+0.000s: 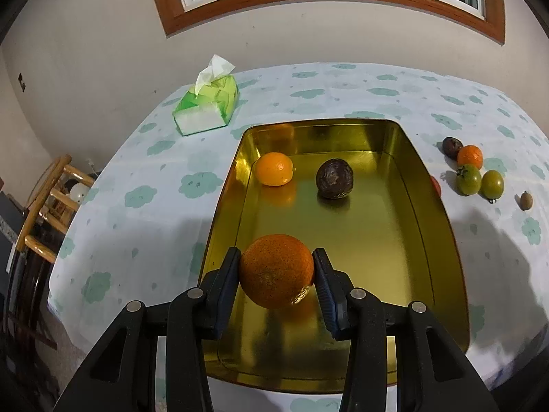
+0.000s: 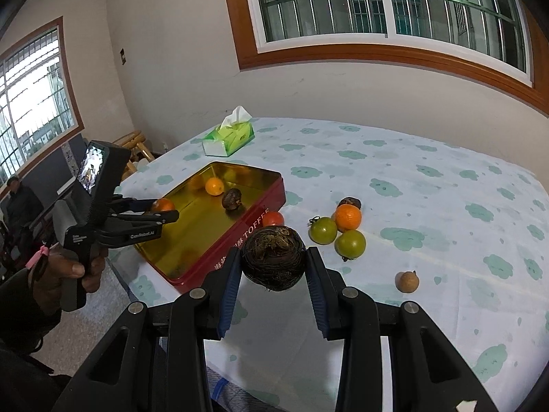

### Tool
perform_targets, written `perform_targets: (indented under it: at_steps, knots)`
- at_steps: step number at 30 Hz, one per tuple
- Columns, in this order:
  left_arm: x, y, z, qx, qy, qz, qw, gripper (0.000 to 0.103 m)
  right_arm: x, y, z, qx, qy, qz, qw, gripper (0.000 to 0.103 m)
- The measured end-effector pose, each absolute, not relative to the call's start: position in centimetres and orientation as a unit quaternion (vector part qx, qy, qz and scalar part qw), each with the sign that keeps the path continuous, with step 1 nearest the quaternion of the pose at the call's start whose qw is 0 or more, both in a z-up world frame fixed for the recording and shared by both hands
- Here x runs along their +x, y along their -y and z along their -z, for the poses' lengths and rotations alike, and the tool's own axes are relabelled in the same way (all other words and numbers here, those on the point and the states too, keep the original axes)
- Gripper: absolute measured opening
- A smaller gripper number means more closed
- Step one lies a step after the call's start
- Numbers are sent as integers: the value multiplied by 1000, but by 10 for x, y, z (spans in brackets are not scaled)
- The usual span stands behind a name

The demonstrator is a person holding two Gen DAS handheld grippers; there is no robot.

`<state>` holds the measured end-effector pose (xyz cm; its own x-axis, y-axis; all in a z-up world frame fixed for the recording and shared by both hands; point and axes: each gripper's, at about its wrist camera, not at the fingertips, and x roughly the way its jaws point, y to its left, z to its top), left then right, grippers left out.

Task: Organize fruits
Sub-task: 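Lower the orange into the tray and open the left gripper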

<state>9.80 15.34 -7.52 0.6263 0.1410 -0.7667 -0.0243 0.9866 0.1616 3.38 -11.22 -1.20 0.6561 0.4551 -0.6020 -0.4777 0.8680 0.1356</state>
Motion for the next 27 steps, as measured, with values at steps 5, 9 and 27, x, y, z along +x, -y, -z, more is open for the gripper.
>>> perform_targets:
  at_steps: [5, 9, 27]
  knots:
    - [103, -158, 79, 63, -435, -48, 897, 44, 34, 109, 13, -19, -329, -259, 908, 35]
    - [106, -160, 82, 66, -437, -51, 896, 44, 33, 106, 13, -22, -331, -261, 907, 35]
    - [119, -168, 89, 76, -433, -57, 896, 44, 31, 96, 13, -27, -334, -272, 902, 35]
